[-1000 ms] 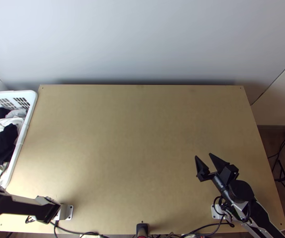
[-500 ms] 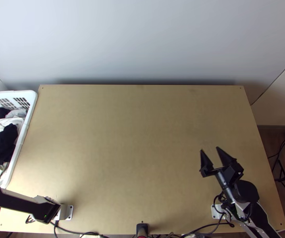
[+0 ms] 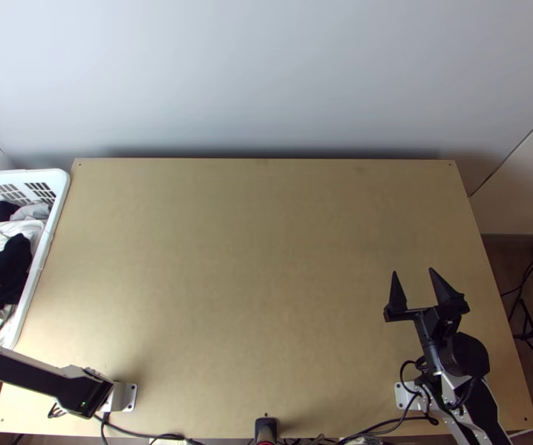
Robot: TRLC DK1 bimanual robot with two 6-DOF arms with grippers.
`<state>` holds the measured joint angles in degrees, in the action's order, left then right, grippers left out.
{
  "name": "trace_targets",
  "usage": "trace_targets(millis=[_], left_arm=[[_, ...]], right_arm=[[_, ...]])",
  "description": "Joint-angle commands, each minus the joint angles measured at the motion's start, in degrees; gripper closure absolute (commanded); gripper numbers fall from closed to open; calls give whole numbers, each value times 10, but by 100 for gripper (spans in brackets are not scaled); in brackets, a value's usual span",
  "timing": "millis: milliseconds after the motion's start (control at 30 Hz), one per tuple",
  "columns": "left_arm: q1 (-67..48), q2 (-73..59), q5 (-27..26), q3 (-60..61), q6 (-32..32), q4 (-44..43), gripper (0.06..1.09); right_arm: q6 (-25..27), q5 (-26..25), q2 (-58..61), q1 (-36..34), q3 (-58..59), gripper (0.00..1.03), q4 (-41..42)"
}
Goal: Fold the t-shirt
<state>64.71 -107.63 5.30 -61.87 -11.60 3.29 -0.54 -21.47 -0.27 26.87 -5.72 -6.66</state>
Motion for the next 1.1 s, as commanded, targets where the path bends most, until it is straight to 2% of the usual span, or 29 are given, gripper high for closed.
trace_targets(millis=[0,200,533,700,833,967,1067], left_arm=[[-7,-1,-13,-30,17,48,105],[-29,111,-51,-38,48,112,105],[-116,312,-55,-96,67,181,105],[-166,377,-55,-152,67,214,105],[-223,414,-56,-221,77,273,105],[-303,433,-55,-303,100,334,105],[-379,441,-55,-345,123,354,105]], right_arm=[[9,-1,-1,-16,1,4,-24],[-16,0,-1,-16,1,4,-35],[-14,-1,2,-18,2,4,-32],[-13,-18,7,-60,2,4,-30],[-9,-54,13,-116,2,4,-28],[-7,-59,12,-176,2,4,-28],[0,-57,23,-167,2,4,-28]])
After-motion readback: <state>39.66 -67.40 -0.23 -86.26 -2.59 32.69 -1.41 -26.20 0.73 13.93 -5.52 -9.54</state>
